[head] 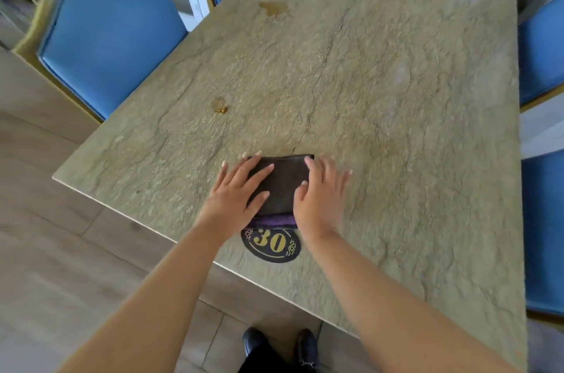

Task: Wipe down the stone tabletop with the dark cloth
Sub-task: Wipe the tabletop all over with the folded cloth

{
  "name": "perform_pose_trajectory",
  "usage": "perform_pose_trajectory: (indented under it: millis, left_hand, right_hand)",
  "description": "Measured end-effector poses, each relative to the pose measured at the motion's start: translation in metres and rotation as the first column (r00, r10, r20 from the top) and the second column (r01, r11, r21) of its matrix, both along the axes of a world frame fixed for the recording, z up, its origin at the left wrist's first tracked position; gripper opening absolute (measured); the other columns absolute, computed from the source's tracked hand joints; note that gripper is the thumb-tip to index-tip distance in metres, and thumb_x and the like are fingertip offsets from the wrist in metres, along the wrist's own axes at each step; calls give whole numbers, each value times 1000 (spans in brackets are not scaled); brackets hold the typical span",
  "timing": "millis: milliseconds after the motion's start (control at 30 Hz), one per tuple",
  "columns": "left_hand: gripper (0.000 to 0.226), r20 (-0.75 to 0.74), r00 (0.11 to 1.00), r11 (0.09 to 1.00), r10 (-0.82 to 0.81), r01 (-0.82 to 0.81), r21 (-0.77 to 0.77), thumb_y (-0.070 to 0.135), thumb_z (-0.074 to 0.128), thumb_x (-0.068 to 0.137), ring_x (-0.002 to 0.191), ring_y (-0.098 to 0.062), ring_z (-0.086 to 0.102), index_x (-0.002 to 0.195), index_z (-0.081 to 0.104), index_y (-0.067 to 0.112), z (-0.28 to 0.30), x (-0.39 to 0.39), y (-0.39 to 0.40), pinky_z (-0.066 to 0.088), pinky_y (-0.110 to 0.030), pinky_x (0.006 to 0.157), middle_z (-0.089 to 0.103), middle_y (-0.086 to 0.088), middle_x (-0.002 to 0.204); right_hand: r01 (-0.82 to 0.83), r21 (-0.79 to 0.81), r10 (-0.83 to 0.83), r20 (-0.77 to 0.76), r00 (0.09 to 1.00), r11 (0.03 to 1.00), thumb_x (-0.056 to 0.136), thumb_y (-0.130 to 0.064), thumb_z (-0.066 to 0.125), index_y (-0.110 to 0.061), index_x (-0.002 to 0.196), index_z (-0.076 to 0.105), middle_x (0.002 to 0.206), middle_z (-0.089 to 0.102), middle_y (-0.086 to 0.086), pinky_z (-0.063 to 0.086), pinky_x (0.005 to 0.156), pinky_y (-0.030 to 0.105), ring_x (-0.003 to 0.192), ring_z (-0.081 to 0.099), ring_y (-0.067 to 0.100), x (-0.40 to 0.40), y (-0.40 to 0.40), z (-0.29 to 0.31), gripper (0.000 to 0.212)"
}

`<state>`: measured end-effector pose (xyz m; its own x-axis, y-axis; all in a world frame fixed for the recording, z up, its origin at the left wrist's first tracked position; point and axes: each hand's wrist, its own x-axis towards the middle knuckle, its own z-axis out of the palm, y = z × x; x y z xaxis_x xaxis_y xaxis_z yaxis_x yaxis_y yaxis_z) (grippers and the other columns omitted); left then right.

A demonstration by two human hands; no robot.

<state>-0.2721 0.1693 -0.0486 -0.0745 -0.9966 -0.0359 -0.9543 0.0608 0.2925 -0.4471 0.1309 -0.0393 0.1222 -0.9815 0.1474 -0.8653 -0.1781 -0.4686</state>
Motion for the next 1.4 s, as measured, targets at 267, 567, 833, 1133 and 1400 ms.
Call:
perform_pose_trajectory:
  millis: [267, 567, 833, 1133, 1400]
  left_hand:
    - [53, 59, 924, 926, 377, -375, -41, 54, 19, 99, 149, -14, 8, 149, 27, 38, -11, 81, 30, -2, -40, 121, 21, 8, 159]
    - [48, -43, 930, 925, 364, -367, -101, 47, 27, 100, 147, -12, 16, 146, 36, 34, -13, 85, 27, 8, -39, 122, 29, 8, 156]
    - [55, -113, 920, 916, 376, -388, -106, 43, 21, 99, 146, -11, 21, 149, 33, 22, -15, 89, 27, 6, -36, 122, 33, 4, 154]
    - [75, -144, 943, 953, 300, -304, -3, 53, 8, 89, 149, -13, 2, 152, 23, 17, -9, 93, 30, -7, -31, 120, 10, 4, 162]
    - [52, -243, 958, 986, 151, -165, -37, 44, 29, 92, 140, -22, 31, 132, 52, 23, 12, 227, 21, 10, -44, 121, 39, 3, 148]
  right_hand:
    - [-296, 167, 340, -442, 830, 940, 95, -57, 9, -45, 149, -3, 162, -9, 0, -9, 107, 71, 147, -14, 34, 34, -15, -23, 57]
    - [-121, 268, 230, -428, 874, 956, 91, -67, 7, -42, 148, -12, 160, -20, 4, -12, 103, 73, 142, -24, 39, 113, -75, -12, 65]
    - [-616, 140, 626, -291, 723, 776, 86, -35, 30, -39, 142, 36, 158, 24, -9, 12, 114, 62, 148, 14, 21, 85, -45, -19, 56]
    - [123, 209, -53, -309, 949, 970, 97, -26, 37, -28, 153, 10, 162, -2, 2, -1, 119, 50, 149, -6, 25, 105, -10, -5, 62]
    - [-198, 198, 242, -229, 943, 960, 95, -14, 43, -29, 152, 16, 161, 2, -7, -8, 118, 38, 148, -8, 16, 182, 64, -7, 65]
